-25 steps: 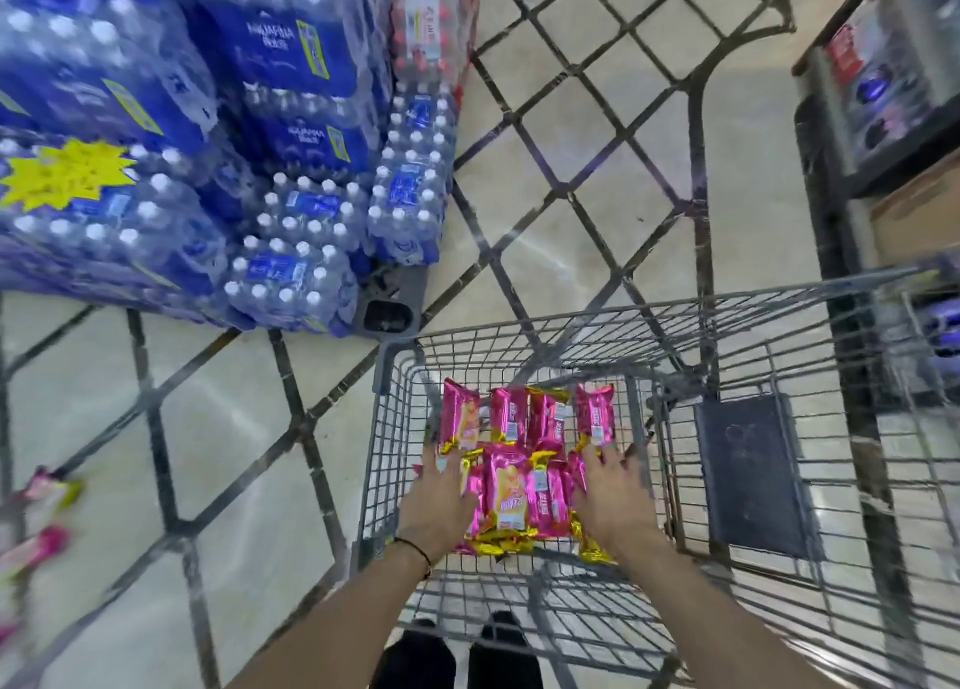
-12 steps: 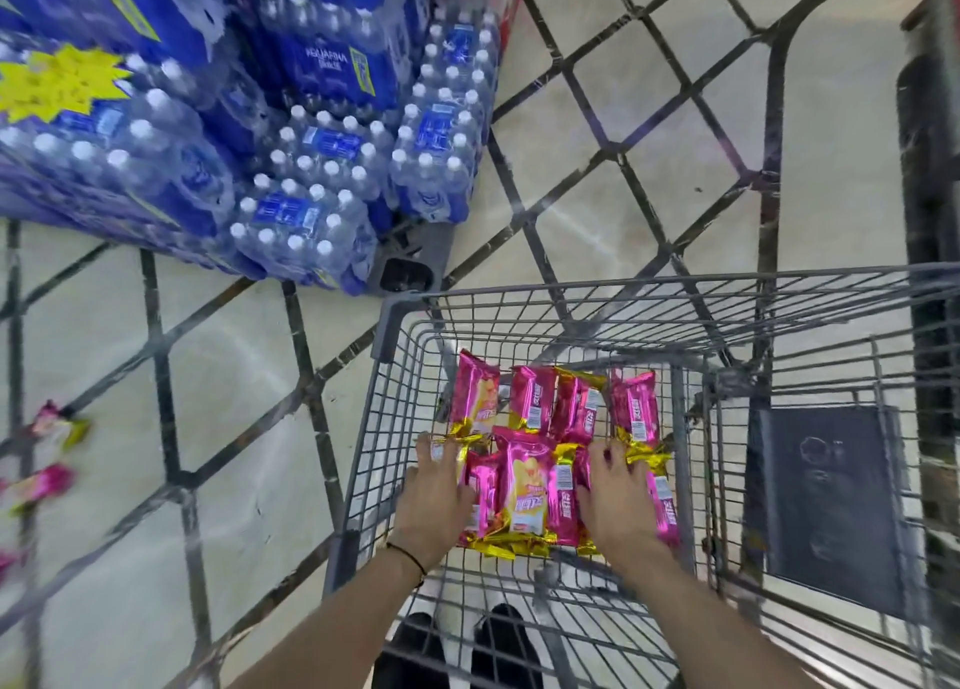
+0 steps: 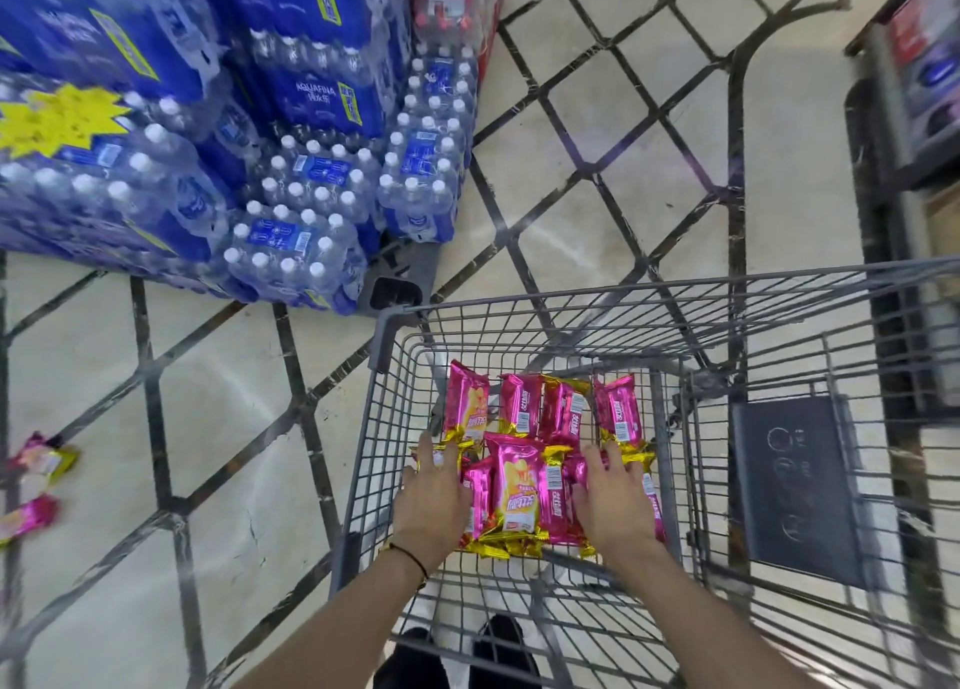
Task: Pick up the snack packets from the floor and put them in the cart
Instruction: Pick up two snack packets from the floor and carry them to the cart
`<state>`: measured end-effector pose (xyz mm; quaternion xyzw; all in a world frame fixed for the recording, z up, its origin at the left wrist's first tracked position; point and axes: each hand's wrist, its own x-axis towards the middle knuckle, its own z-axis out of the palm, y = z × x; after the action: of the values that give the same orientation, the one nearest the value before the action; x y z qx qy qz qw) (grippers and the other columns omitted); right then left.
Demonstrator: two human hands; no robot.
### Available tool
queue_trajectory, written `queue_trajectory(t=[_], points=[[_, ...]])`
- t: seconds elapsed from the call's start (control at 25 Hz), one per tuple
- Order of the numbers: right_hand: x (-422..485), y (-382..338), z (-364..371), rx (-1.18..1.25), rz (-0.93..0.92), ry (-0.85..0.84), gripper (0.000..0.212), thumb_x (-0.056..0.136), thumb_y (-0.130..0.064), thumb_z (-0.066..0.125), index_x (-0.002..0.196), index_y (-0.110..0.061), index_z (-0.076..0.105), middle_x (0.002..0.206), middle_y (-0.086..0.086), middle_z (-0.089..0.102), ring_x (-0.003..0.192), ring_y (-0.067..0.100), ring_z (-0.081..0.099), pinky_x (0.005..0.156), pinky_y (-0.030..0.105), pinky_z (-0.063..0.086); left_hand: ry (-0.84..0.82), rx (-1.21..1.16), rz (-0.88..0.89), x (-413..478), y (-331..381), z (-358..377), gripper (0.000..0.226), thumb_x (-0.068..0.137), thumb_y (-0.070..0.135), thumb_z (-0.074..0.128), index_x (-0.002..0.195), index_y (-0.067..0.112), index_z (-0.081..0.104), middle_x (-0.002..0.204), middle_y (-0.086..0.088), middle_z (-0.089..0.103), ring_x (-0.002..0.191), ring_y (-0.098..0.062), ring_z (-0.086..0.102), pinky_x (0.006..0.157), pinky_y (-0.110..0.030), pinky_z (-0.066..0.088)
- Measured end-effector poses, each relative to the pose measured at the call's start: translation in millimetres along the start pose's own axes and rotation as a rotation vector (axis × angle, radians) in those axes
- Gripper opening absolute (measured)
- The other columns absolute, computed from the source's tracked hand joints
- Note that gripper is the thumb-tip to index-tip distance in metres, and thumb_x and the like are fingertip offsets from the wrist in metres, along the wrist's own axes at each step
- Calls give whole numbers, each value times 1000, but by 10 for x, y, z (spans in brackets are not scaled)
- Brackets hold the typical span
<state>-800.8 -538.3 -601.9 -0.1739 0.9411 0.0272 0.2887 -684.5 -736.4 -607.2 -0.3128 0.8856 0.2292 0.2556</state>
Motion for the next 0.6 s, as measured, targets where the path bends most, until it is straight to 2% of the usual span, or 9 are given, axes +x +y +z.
queue_trajectory(t=[0.08, 0.2, 0.4, 0.6], points=[[-98, -19, -163, -4, 10, 17, 53, 98, -32, 51, 146, -22, 32, 155, 8, 28, 135, 38, 34, 93, 40, 54, 15, 37, 23, -85, 42, -149, 60, 100, 31, 48, 154, 27, 20, 166, -11, 2, 141, -42, 33, 100, -48, 51], [-313, -86, -497, -49, 3, 54, 48, 99, -34, 47, 144, -21, 35, 155, 6, 30, 140, 36, 31, 94, 41, 53, 63, 86, 86, -246, 89, -472, 62, 99, 29, 48, 154, 25, 20, 164, -9, 5, 138, -35, 35, 99, -46, 51], [-646, -320, -1147, -91, -44, 145, 57, 98, -35, 48, 149, -20, 29, 155, 6, 34, 138, 34, 34, 103, 46, 47, 153, 186, 250, -508, 75, -1182, 53, 100, 34, 42, 150, 22, 28, 153, -9, 35, 132, -30, 42, 103, -46, 46], [-1068, -810, -1847, -155, -135, 274, 47, 101, -35, 40, 145, -20, 36, 146, 5, 42, 131, 29, 39, 101, 43, 45, 269, 221, 343, -823, -99, -1948, 49, 99, 41, 37, 144, 22, 35, 144, -9, 43, 125, -29, 45, 95, -46, 47]])
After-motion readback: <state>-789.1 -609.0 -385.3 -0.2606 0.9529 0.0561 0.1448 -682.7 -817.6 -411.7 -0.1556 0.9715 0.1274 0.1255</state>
